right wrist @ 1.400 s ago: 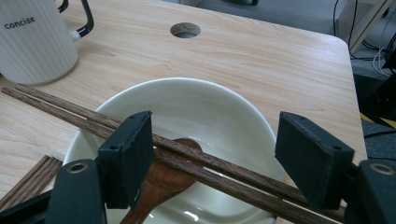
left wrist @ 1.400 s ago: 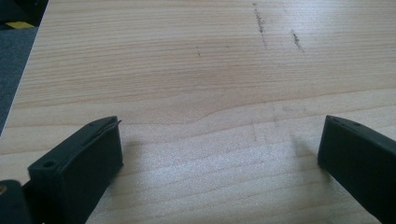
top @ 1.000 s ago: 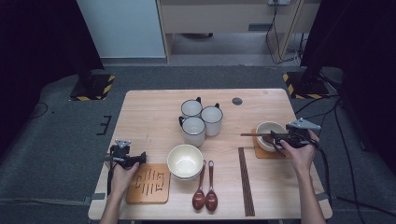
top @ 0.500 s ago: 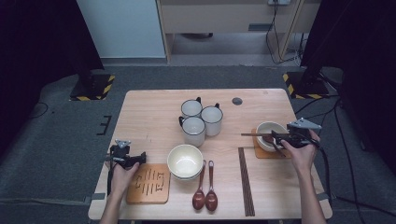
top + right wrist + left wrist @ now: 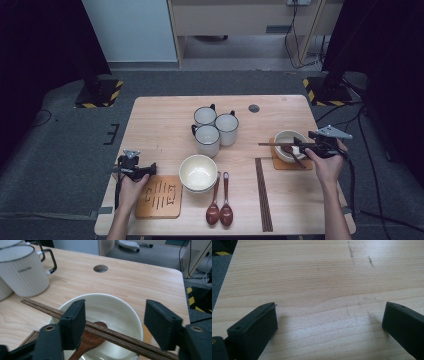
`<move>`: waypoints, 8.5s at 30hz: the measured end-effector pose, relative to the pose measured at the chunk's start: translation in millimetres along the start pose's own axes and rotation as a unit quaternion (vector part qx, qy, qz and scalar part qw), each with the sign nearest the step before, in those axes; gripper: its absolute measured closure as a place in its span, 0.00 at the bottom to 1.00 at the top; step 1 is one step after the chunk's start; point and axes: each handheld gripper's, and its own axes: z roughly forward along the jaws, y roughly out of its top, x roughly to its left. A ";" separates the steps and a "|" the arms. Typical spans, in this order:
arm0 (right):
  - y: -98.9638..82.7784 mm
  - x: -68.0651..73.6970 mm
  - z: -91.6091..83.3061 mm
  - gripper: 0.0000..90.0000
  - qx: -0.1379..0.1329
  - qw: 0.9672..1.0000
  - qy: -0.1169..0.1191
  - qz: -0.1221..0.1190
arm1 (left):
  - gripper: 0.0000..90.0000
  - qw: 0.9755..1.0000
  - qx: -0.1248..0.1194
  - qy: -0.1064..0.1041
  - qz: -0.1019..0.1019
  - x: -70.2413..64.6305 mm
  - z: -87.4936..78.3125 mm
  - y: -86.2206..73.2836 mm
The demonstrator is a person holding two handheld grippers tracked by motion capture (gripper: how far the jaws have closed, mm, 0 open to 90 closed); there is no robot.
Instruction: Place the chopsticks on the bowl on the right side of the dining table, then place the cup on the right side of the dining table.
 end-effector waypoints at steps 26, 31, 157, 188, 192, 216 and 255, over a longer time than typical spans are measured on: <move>-25.1 -13.3 -12.1 0.76 0.036 0.999 0.007 0.040 | 0.00 1.000 0.000 0.000 0.000 0.0 0.0 0.0; -24.7 -13.2 -11.2 0.75 0.036 0.998 0.007 0.041 | 0.00 1.000 0.000 0.000 0.000 0.0 0.0 0.0; 123.7 155.5 94.1 0.45 0.036 0.994 0.099 -0.031 | 0.00 1.000 0.000 0.000 0.000 0.1 0.0 0.0; 97.9 156.3 146.5 0.50 0.117 0.990 0.074 -0.012 | 0.00 1.000 0.000 0.000 0.000 0.1 0.0 0.0; 96.2 153.9 151.2 0.52 0.125 0.990 0.071 -0.006 | 0.00 1.000 0.000 0.000 0.000 0.1 0.0 0.0; 85.2 151.3 175.7 0.76 0.168 0.982 0.073 0.039 | 0.00 1.000 0.000 0.000 0.000 0.0 0.1 0.0; 90.9 142.3 178.1 0.90 0.198 0.978 0.070 0.017 | 0.00 1.000 0.000 0.000 0.000 0.0 0.0 0.0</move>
